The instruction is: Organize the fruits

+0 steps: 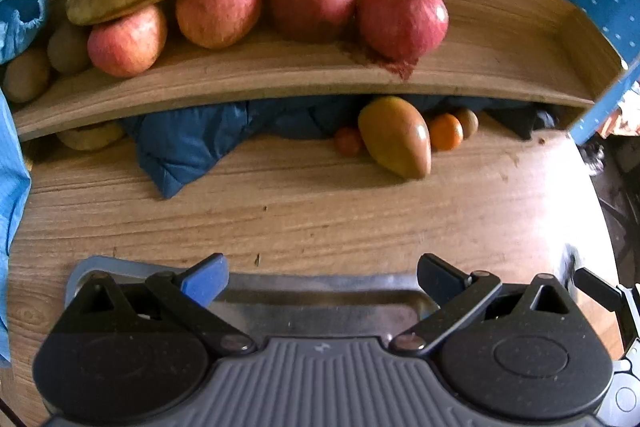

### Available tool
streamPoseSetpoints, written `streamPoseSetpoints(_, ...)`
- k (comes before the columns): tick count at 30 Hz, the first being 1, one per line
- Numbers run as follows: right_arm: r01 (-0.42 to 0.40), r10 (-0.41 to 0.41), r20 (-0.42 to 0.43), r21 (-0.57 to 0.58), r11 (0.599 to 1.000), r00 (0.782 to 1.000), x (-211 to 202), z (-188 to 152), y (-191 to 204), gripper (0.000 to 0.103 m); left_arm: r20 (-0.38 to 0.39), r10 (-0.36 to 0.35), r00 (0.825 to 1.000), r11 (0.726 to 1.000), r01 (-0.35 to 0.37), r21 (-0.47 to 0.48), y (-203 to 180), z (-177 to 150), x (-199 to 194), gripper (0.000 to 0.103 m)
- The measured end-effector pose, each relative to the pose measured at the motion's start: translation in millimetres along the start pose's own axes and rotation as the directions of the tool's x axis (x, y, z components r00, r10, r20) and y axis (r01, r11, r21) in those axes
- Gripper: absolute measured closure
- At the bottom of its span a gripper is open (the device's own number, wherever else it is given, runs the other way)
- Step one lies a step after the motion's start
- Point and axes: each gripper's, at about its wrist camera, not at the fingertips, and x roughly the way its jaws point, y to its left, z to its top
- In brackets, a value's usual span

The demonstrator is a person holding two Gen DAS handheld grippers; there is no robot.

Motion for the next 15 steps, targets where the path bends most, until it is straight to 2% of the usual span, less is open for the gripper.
streamPoseSetpoints(7,-0.086,0.086,-0.001,-0.062,0.994,0.996,23.5,21.4,-11.9,0.001,-0.001,0.097,0.995,0.993,-0.096,-0.061,5.2,10.9,12.1,0.001)
streamPoseSetpoints(15,-0.177,0.181,0.002,-0.199,0.964,0.983,50.1,48.7,1.8,0.001,0.002,0.158,0.987,0.976,-0.156,-0.149,16.9,25.0,30.2,0.001)
